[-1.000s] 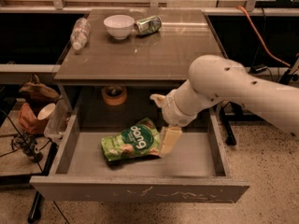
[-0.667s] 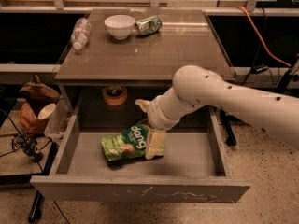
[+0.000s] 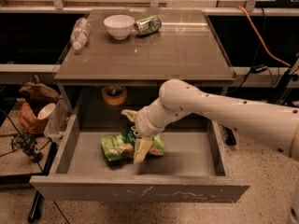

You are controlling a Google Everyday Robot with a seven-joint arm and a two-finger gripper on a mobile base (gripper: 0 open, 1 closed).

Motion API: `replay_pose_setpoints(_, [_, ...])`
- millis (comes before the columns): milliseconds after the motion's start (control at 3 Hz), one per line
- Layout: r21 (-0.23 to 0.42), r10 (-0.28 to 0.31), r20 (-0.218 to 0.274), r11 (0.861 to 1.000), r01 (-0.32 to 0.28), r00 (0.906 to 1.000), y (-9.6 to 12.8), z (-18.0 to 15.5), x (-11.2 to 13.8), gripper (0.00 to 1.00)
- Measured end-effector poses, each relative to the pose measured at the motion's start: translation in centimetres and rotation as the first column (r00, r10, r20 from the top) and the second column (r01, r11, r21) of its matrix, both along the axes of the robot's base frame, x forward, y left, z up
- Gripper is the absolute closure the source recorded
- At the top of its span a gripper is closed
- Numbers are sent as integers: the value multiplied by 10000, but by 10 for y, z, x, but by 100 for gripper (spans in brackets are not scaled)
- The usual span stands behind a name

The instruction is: Pick green rice chip bag from top drawer and place on counter

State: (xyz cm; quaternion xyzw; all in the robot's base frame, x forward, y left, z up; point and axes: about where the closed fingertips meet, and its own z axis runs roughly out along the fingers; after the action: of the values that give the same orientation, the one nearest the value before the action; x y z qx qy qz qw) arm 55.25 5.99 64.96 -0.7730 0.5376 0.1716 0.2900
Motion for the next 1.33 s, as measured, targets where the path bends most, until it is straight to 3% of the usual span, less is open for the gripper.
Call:
replay_pose_setpoints(333, [278, 368, -372, 9990, -358, 9986, 15, -21, -2, 0])
replay_pose_setpoints(667, [285, 375, -402, 9989, -363, 9985, 15, -22, -2, 18])
replay_pose_setpoints(1333, [285, 376, -403, 9989, -364, 9985, 15, -22, -2, 65])
